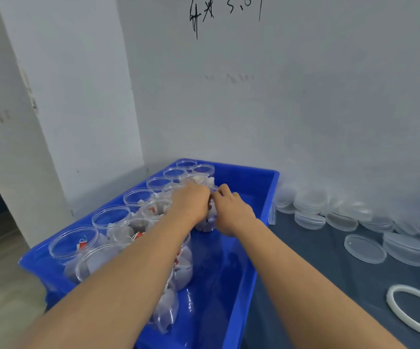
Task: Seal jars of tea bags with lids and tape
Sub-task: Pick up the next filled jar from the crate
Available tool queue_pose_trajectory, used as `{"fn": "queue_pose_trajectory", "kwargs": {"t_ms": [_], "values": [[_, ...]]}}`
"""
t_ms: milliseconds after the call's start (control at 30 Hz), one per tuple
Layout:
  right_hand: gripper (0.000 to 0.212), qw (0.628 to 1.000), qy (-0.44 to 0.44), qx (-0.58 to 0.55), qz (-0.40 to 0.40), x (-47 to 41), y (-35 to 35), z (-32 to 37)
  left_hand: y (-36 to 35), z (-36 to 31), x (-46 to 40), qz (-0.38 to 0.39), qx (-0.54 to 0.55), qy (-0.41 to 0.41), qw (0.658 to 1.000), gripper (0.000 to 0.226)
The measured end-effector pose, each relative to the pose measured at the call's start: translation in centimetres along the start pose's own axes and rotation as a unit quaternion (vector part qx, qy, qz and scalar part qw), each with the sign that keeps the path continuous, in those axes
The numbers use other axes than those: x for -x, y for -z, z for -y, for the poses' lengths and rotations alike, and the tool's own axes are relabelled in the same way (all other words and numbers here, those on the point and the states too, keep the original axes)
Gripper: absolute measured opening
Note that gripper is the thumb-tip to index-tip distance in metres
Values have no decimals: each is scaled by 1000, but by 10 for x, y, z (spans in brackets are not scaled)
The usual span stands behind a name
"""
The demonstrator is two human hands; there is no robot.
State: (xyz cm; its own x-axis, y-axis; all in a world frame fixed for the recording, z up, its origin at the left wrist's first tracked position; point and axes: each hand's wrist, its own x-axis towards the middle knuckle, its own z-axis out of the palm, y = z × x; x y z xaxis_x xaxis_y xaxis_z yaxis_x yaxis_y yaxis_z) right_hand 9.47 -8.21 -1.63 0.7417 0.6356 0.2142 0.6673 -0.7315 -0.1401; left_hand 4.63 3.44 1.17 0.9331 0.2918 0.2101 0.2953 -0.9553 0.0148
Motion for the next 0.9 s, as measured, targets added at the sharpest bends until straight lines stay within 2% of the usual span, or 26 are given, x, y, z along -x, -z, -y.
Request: {"fn": "queue_pose_trajectory", "kwargs": {"t_ms": [33, 167, 267, 367, 400, 533, 633, 733, 900], "values": [[58, 1000, -2, 11, -7, 0, 1, -3, 0, -3, -1, -8, -1, -8, 1000, 12], [40, 998, -48, -22, -47, 4, 12, -12, 4, -22, -1, -62, -3, -39, 997, 12], [33, 994, -45, -47, -93, 10, 35, -27, 17, -42, 3, -123, 25, -60, 990, 13], [27, 981, -12, -69, -182, 21, 66, -51, 38, -66, 3, -205, 132, -94, 965, 10], [26, 974, -7, -72, -214, 26, 76, -59, 46, -77, 2, -229, 161, -104, 954, 15], [24, 950, -33, -78, -301, 51, 108, -99, 71, -133, -3, -288, 223, -149, 919, 12], [22, 944, -64, -66, -318, 81, 117, -135, 72, -183, 4, -265, 273, -163, 910, 13], [28, 950, -85, -50, -296, 120, 108, -166, 53, -225, 19, -194, 333, -149, 911, 12], [33, 959, -100, -86, -252, 181, 69, -198, 0, -271, 55, -92, 364, -135, 917, 14]]}}
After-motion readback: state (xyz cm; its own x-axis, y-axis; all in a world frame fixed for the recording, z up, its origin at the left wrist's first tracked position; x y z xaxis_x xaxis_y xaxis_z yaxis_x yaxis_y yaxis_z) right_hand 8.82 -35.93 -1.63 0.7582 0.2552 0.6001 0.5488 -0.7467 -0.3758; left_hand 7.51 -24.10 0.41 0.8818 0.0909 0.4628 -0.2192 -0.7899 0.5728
